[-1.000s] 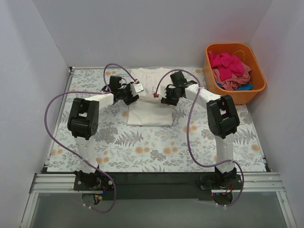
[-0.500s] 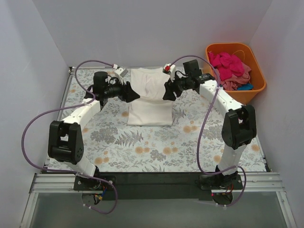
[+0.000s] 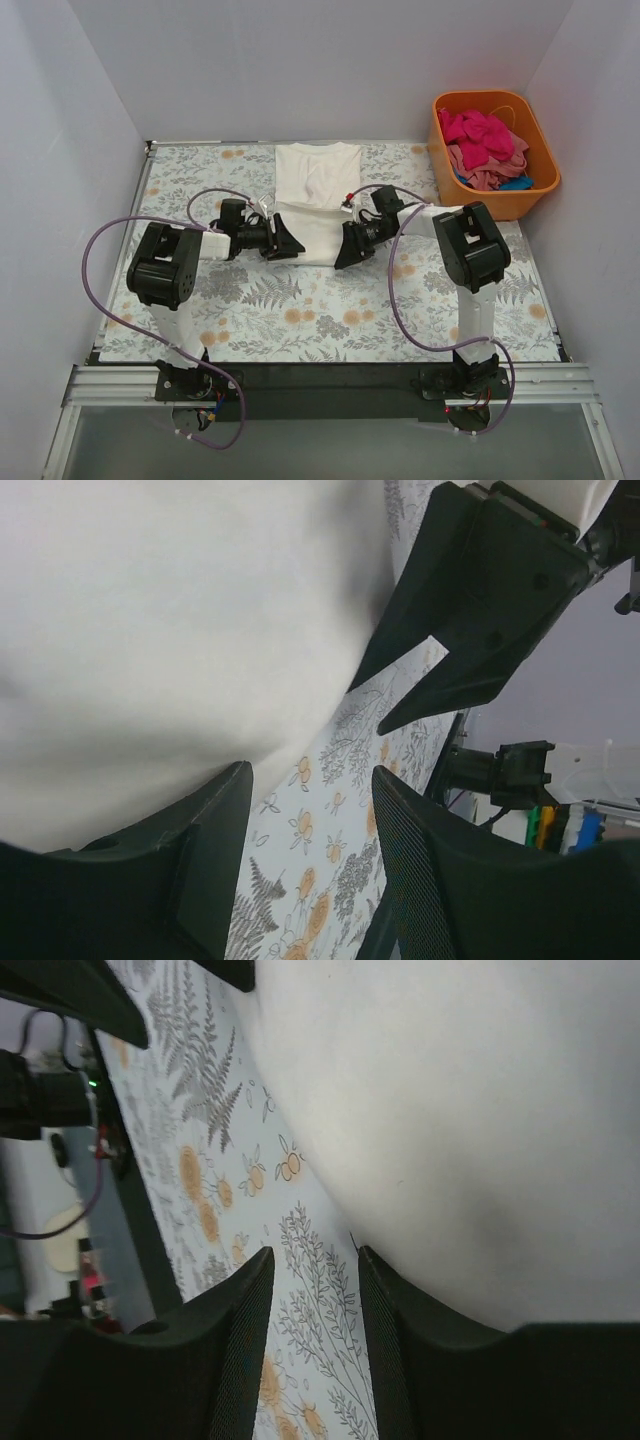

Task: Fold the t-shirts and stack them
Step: Fold the tshirt

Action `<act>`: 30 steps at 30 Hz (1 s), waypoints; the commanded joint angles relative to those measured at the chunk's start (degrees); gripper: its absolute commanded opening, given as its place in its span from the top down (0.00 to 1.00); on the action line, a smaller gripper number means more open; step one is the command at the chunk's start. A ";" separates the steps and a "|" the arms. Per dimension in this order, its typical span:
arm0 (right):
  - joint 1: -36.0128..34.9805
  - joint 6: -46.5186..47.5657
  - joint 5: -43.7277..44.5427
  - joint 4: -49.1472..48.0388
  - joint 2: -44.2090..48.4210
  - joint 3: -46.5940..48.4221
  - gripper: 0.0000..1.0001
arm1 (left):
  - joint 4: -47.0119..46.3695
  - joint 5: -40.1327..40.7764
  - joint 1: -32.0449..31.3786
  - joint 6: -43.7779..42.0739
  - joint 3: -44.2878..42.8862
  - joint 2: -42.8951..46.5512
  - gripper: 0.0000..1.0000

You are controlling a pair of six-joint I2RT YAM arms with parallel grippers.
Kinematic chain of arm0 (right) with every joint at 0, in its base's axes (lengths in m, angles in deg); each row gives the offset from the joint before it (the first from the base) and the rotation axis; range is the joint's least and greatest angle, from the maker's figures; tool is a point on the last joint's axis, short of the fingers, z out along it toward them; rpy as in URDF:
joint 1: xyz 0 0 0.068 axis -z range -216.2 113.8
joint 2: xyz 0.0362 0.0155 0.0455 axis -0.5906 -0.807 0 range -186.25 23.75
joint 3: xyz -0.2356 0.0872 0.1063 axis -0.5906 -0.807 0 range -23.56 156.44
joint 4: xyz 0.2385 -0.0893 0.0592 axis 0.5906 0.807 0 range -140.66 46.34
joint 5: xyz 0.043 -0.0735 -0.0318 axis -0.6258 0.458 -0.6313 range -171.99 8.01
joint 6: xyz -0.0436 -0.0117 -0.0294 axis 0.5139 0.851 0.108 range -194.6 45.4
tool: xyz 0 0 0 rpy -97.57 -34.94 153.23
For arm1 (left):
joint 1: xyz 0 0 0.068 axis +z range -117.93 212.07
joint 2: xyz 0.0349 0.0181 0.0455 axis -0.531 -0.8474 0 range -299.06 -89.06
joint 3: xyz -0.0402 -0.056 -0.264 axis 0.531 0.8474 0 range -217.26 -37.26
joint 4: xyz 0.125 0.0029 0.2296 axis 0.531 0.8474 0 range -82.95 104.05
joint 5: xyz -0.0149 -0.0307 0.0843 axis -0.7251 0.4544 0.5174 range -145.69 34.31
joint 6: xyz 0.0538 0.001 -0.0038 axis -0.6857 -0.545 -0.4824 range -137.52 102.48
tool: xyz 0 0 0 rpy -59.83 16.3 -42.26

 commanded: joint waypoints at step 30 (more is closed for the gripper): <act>-6.29 46.07 33.71 4.17 20.73 -5.77 0.52 | 21.43 8.74 -1.06 -81.89 1.68 21.00 0.58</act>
